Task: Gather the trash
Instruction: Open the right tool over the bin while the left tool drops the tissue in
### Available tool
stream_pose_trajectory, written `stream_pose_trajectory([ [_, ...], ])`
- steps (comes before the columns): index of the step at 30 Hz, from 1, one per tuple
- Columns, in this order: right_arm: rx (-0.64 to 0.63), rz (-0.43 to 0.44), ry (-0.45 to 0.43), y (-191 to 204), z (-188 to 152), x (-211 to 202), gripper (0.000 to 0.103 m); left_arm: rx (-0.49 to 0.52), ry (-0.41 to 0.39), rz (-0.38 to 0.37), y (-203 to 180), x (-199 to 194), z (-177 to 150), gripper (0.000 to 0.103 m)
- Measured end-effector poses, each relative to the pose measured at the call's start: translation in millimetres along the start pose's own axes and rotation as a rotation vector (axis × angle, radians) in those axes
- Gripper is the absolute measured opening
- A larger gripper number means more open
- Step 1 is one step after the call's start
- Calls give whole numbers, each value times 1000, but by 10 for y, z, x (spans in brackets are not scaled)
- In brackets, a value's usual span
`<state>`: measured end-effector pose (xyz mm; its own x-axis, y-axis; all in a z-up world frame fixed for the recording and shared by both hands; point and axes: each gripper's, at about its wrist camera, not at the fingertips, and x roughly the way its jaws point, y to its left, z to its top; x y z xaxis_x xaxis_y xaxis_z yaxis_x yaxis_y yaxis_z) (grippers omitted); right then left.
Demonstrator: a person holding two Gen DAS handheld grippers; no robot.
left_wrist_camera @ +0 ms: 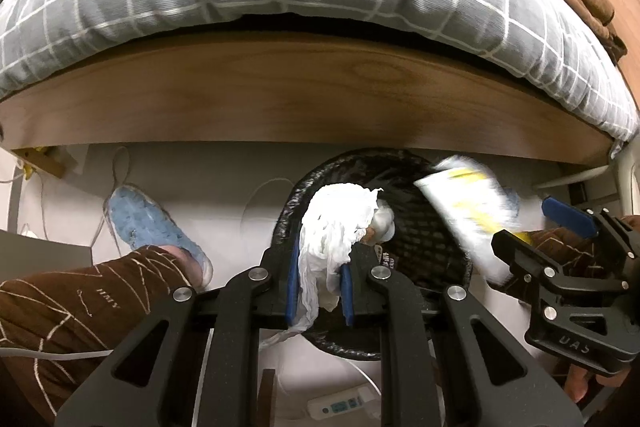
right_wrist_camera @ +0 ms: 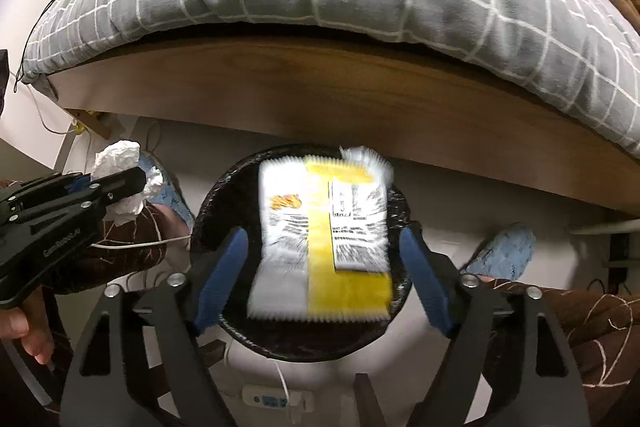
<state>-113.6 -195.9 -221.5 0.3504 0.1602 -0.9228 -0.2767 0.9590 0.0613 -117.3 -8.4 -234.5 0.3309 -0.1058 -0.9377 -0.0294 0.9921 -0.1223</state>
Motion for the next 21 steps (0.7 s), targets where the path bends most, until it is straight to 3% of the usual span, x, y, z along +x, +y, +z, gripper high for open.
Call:
stream_pose_trajectory([
  [8, 36, -60, -41, -231, -48, -84, 93, 49, 8, -31, -268, 35, 31, 16],
  [21, 145, -96, -102, -722, -146, -294, 95, 103, 1, -74, -575, -22, 8, 16],
])
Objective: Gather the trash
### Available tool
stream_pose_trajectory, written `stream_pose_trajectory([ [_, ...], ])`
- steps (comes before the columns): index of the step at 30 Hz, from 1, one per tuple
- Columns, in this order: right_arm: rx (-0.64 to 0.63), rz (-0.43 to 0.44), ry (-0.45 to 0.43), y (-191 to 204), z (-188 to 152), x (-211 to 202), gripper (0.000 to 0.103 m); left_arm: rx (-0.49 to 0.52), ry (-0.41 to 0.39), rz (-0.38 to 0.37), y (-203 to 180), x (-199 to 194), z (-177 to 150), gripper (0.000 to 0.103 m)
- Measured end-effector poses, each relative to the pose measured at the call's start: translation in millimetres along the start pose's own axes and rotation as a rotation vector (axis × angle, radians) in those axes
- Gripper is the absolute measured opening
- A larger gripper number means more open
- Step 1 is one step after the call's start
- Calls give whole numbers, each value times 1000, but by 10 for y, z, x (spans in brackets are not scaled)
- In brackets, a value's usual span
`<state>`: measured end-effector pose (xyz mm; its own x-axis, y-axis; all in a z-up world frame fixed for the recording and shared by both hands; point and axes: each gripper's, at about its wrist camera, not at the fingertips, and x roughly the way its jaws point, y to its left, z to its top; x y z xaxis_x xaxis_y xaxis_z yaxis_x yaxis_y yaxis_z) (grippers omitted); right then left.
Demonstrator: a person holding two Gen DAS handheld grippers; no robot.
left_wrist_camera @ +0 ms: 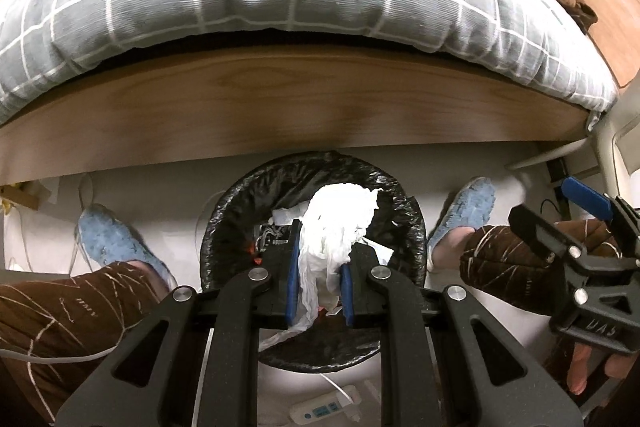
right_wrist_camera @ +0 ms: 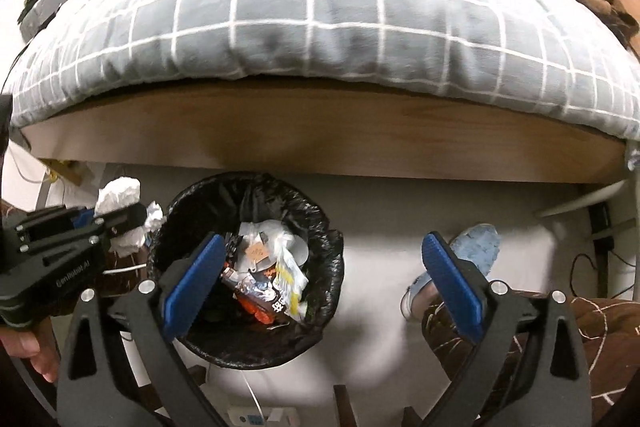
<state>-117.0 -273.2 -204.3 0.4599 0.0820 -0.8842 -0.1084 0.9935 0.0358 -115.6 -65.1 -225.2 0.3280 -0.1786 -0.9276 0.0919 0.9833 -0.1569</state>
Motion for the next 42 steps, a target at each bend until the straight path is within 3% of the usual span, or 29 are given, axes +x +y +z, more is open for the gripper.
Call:
stream_pose_trajectory([
  [2, 7, 0, -3, -4, 13, -5, 95, -6, -22, 15, 15, -22, -21, 20],
  [4, 12, -1, -3, -3, 28, -25, 95, -8, -35, 22, -2, -44, -31, 29],
  [6, 8, 1, -6, 9, 36, -31, 95, -12, -41, 39, -26, -40, -16, 50],
  [10, 1, 1, -11, 31, 47, -74, 95, -15, -48, 53, 5, -48, -34, 61],
  [17, -7, 5, -38, 93, 66, -183, 95, -47, -121, 100, 122, -221, -38, 97],
  [23, -33, 20, -118, 225, 143, -518, 95, -63, -184, 115, 207, -585, -18, 97],
  [33, -51, -1, -321, 378, 327, -1519, 95, -76, -360, 137, 156, -1607, 40, 97],
  [42, -26, -11, -371, 381, 205, -2064, 95, -19, -445, 106, -95, -2200, -159, 97],
])
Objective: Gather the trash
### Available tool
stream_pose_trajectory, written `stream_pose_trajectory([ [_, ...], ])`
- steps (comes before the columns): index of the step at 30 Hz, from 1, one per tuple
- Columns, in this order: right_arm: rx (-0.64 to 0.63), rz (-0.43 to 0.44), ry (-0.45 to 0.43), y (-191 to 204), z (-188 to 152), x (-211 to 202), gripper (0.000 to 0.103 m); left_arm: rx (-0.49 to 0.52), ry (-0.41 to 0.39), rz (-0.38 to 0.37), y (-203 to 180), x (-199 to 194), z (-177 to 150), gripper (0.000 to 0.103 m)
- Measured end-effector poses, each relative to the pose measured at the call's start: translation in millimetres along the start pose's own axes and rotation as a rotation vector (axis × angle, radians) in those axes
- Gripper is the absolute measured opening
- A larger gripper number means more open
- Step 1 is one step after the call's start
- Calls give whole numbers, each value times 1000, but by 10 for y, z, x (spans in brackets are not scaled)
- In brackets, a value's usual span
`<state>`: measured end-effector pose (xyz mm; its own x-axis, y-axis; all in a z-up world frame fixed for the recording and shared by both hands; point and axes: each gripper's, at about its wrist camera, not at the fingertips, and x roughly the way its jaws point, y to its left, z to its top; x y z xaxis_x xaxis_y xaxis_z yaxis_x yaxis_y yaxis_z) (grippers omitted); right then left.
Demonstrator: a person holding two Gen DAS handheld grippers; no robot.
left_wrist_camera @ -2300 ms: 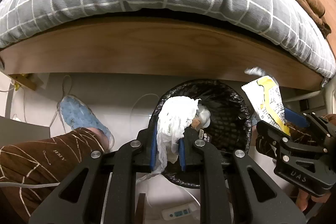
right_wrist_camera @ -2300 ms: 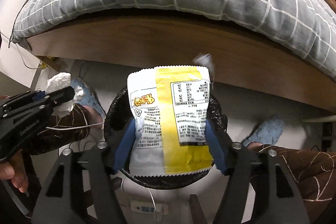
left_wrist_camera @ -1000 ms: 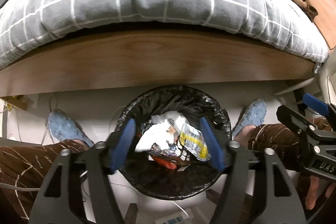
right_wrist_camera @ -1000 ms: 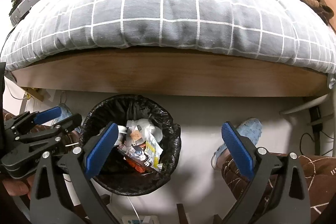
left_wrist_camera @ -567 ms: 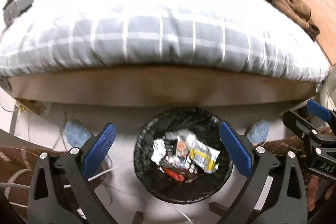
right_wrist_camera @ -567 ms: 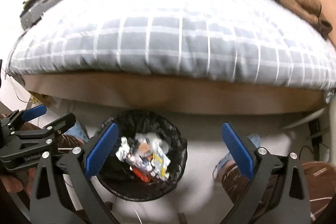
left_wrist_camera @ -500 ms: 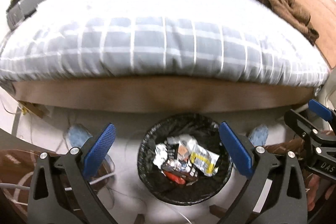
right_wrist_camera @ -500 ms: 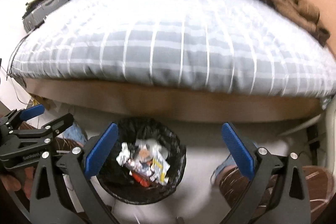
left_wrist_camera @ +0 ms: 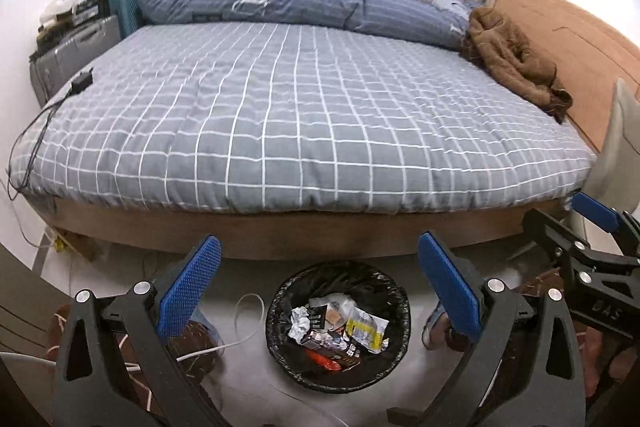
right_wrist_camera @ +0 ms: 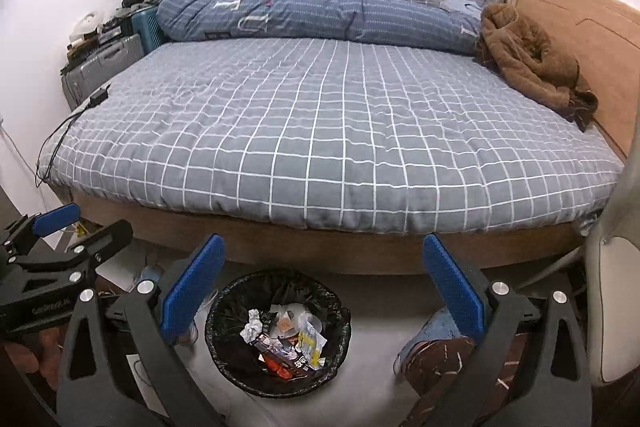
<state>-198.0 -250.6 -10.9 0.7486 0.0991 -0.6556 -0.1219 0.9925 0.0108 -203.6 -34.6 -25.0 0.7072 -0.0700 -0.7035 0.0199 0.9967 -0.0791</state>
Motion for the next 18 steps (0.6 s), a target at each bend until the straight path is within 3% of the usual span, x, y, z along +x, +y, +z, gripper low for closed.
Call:
stream_pose_trajectory([
  [7, 4, -19, -15, -8, -10, -136, 95, 20, -25, -1, -67, -198, 29, 97],
  [18, 13, -26, -21, -19, 0, -155, 95, 20, -17, 11, -49, -168, 32, 97],
])
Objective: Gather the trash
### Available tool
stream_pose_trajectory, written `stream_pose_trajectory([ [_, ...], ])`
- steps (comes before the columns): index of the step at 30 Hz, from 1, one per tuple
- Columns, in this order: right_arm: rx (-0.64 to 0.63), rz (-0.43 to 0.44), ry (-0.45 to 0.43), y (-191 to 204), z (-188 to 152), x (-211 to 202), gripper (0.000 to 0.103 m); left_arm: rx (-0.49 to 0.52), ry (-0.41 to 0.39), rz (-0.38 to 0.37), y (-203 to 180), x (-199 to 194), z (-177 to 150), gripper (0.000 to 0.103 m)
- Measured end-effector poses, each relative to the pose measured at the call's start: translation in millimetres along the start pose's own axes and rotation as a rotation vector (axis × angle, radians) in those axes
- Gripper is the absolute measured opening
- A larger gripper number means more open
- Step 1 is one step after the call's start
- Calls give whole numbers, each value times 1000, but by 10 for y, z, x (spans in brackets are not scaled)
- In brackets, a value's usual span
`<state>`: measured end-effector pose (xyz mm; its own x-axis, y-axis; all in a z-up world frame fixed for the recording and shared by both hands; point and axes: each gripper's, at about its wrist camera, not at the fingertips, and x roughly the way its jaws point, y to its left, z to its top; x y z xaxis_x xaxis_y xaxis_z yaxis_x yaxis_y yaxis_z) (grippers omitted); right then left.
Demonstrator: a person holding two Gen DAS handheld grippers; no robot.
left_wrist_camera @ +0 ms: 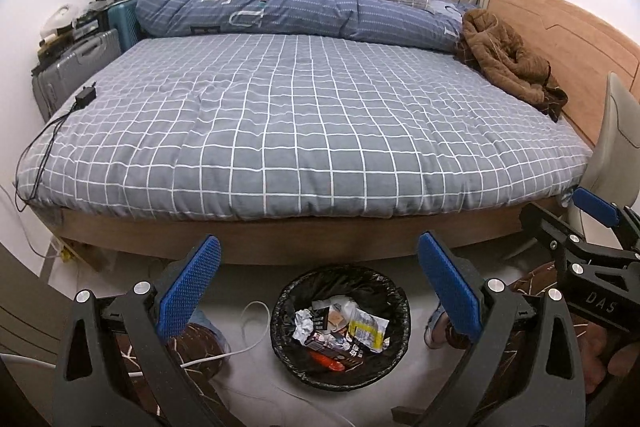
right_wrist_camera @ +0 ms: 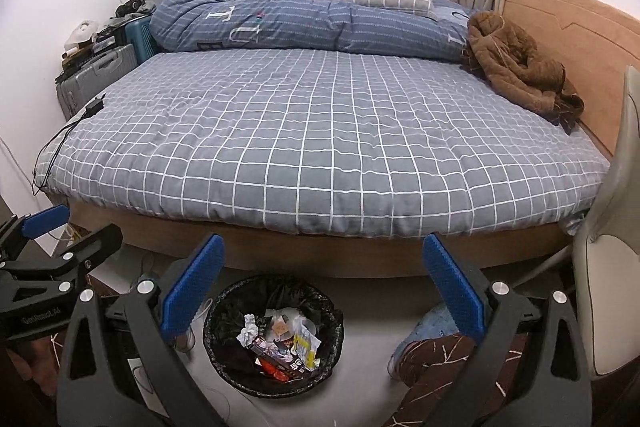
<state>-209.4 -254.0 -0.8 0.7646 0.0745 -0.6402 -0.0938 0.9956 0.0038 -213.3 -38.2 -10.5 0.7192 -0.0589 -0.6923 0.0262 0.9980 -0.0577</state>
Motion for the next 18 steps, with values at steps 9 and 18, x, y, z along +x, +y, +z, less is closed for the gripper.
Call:
stream_pose_trajectory([
  [9, -4, -2, 6, -1, -1, 33, 95, -15, 12, 2, 27, 49, -24, 97],
  [18, -5, -2, 6, 5, -15, 43, 95, -23, 21, 17, 44, 80, -26, 97],
])
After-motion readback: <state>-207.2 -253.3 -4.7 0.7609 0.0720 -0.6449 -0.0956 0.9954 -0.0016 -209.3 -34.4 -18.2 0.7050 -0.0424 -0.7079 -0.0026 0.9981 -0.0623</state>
